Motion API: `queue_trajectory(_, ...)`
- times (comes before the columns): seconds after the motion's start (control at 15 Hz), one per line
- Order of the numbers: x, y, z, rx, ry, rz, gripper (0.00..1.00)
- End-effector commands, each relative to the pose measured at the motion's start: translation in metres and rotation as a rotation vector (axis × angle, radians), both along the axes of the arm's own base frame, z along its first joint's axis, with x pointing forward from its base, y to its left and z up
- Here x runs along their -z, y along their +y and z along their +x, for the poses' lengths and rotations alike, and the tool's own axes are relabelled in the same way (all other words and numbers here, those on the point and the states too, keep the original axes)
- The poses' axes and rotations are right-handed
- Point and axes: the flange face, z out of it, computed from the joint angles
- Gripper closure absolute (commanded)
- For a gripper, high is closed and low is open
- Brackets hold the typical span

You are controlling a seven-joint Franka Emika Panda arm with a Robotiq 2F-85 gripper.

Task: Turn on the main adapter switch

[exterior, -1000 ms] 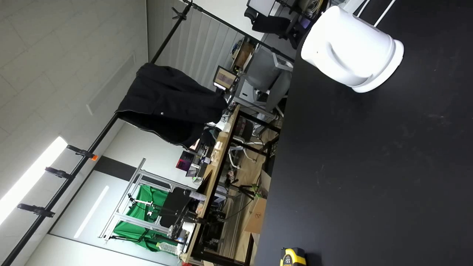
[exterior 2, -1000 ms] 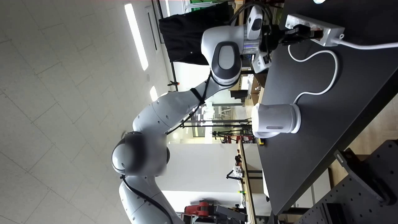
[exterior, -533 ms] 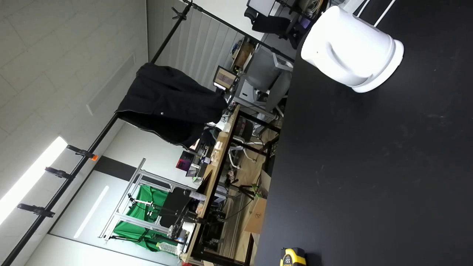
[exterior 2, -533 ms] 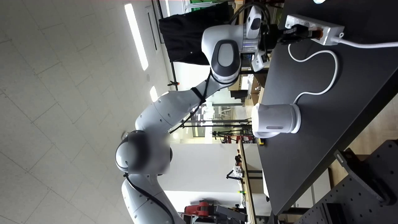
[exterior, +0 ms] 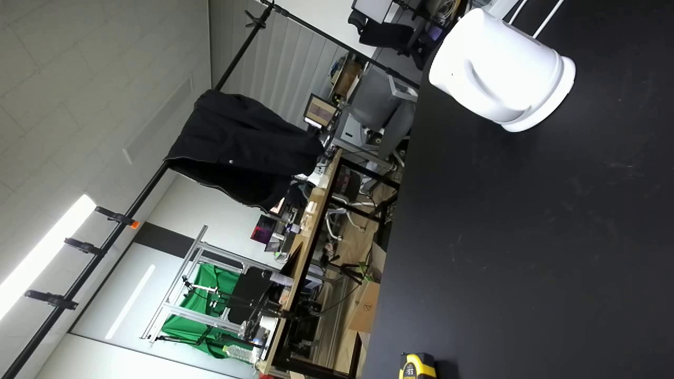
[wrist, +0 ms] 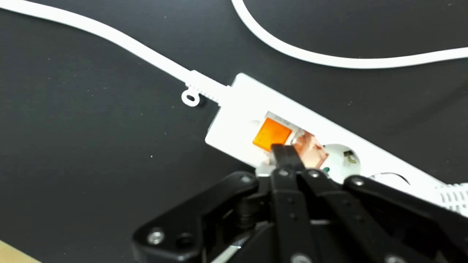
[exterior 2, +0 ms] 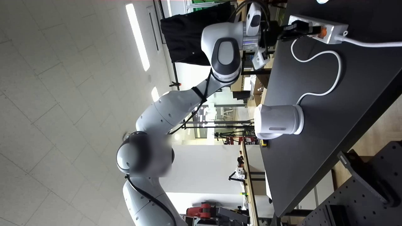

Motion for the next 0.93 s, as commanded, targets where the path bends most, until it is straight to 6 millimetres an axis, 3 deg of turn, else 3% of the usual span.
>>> queue_trajectory(0.0, 0.002, -0.013, 0.003, 0.046, 0.018, 0.010, 1.00)
queue_trajectory(0.53, 0.009, -0.025, -0.001, 0.074, 0.021, 0.039, 1.00)
queue_trajectory(0.87, 0.017, -0.021, -0.006, 0.098, 0.013, 0.052, 1.00)
